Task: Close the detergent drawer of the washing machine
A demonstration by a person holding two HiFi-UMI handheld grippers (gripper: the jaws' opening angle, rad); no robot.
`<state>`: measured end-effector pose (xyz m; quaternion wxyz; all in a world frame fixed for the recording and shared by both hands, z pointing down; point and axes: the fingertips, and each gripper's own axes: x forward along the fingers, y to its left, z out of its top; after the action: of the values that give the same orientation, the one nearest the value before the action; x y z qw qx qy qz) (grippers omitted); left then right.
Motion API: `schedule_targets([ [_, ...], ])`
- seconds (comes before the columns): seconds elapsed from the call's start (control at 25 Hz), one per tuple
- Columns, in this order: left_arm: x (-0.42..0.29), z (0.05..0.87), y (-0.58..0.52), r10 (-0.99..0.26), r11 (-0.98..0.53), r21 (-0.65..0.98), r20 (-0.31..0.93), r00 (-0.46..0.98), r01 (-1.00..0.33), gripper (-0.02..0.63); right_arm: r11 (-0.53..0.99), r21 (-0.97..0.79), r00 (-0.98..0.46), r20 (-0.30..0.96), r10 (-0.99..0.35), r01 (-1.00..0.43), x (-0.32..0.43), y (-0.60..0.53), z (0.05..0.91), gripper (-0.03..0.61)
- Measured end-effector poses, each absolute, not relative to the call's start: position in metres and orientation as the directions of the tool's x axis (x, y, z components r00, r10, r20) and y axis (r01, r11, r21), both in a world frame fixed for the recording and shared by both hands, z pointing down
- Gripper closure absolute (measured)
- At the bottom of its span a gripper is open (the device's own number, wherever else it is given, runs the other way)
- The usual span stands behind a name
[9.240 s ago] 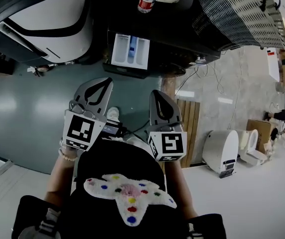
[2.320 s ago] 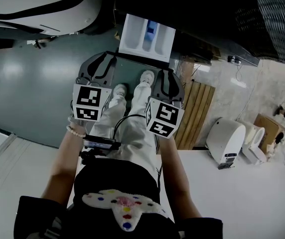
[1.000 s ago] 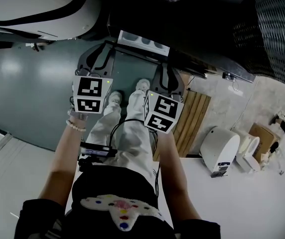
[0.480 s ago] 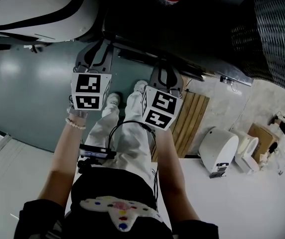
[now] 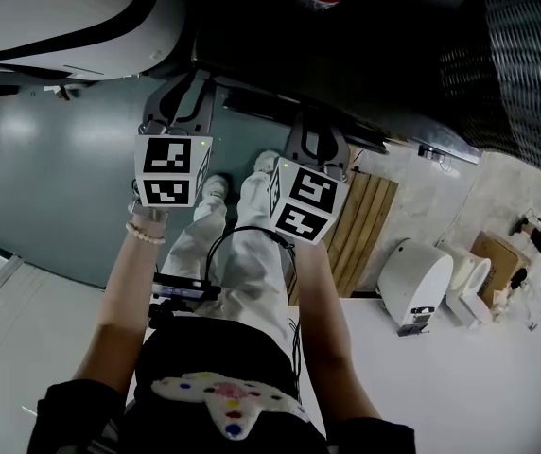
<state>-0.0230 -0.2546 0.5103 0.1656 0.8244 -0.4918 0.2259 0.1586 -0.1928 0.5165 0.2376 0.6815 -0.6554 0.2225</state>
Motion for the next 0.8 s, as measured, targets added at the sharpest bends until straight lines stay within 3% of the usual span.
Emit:
schedule_targets([
  [0.68, -0.026, 0.513, -0.250, -0.706, -0.473, 0.089, 0.557, 0.438, -0.876, 0.513, -0.015, -0.019, 0.001, 0.602, -0.798, -1.000, 0.158, -0.190, 0.516, 0.497],
  [0.8, -0.023, 0.509, -0.244, -0.698, -0.500, 0.080, 0.553, 0.456, -0.862, 0.548, -0.015, -0.017, 0.001, 0.598, -0.802, -1.000, 0.158, -0.187, 0.512, 0.559],
])
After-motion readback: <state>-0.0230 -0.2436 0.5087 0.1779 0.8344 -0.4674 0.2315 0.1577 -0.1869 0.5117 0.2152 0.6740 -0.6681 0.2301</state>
